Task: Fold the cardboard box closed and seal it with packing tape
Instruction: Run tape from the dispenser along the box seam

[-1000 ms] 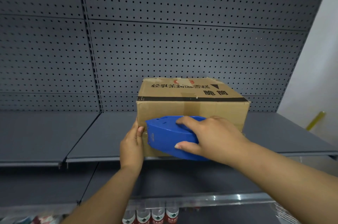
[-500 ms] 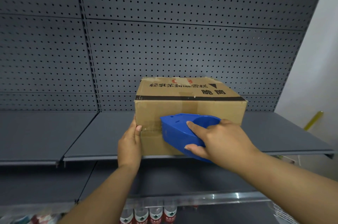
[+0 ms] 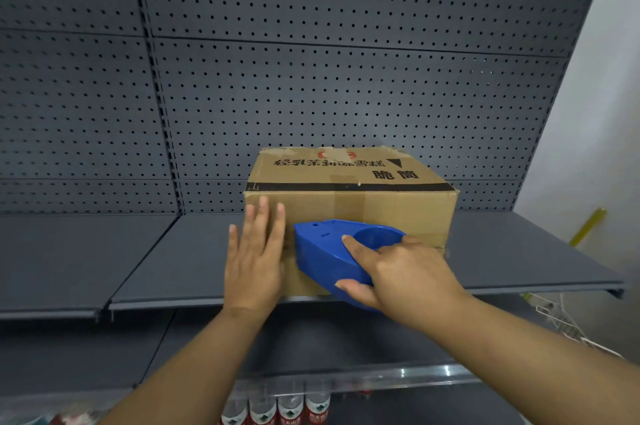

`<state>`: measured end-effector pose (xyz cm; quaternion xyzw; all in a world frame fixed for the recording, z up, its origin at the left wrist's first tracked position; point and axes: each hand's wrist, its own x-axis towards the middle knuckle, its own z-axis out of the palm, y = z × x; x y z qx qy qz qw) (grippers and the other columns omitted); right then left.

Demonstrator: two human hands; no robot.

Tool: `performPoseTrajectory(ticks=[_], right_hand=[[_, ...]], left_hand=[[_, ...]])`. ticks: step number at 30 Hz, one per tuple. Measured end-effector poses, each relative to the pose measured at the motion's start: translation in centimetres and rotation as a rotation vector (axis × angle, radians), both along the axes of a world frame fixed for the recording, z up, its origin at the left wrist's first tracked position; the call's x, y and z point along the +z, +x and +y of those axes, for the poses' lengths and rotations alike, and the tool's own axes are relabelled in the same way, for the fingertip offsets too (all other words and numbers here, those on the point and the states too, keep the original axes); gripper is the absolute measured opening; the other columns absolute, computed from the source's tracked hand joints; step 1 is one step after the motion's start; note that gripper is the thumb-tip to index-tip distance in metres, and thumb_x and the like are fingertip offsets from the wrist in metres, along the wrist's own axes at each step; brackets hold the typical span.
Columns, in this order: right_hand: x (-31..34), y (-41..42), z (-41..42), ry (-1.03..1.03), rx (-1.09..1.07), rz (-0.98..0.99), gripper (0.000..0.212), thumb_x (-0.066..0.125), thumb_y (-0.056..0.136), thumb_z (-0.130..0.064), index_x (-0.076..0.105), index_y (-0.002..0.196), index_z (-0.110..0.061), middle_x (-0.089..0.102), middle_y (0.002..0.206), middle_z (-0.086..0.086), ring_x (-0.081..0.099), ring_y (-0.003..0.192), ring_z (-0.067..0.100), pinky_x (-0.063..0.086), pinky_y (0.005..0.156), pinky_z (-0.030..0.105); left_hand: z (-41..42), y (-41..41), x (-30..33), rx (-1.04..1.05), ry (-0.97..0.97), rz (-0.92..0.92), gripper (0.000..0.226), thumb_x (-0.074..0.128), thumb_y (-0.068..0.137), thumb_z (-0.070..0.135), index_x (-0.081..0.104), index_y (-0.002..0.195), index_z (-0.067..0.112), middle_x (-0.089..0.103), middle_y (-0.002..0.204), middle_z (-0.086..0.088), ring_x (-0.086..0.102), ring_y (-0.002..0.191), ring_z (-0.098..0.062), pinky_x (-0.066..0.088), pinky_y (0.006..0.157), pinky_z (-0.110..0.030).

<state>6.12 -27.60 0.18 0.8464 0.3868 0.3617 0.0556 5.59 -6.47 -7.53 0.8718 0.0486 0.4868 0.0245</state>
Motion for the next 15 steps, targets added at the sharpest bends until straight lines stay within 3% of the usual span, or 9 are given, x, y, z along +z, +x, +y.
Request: performPoseTrajectory(ticks=[3,7,15], right_hand=[[0.2,0.0,0.0,0.005,-0.004,-0.004,0.063,0.031,0.072,-0.057,0.076,0.092,-0.019,0.042,0.028,0.004,0.041,0.023,0.018,0.038,0.039,0.018],[0.1,0.1,-0.1,0.004,0.008,0.015,0.064,0.03,0.072,-0.058,0.076,0.093,-0.019,0.04,0.026,0.0,0.039,0.022,0.017,0.035,0.039,0.017],[0.8,0.3,-0.6,-0.016,-0.017,0.012,0.061,0.032,0.071,-0.062,0.076,0.092,-0.025,0.041,0.028,-0.002,0.042,0.025,0.013,0.029,0.039,0.013]], left_hand=[[0.4,1.3,0.7,0.009,0.174,-0.018,0.075,0.033,0.083,0.017,-0.003,0.148,0.025,-0.021,0.155,0.011,-0.018,0.142,-0.007,-0.014,0.114,-0.03],[1.5,2.4,0.6,0.033,0.259,-0.106,0.055,0.018,0.099,0.033,-0.006,0.148,0.026,-0.018,0.156,0.011,-0.014,0.143,-0.01,-0.01,0.116,-0.034],[1.9,3.3,0.3,0.07,0.342,-0.242,0.052,0.015,0.101,0.033,-0.001,0.149,0.022,-0.013,0.157,0.006,-0.011,0.144,-0.014,-0.004,0.117,-0.036]])
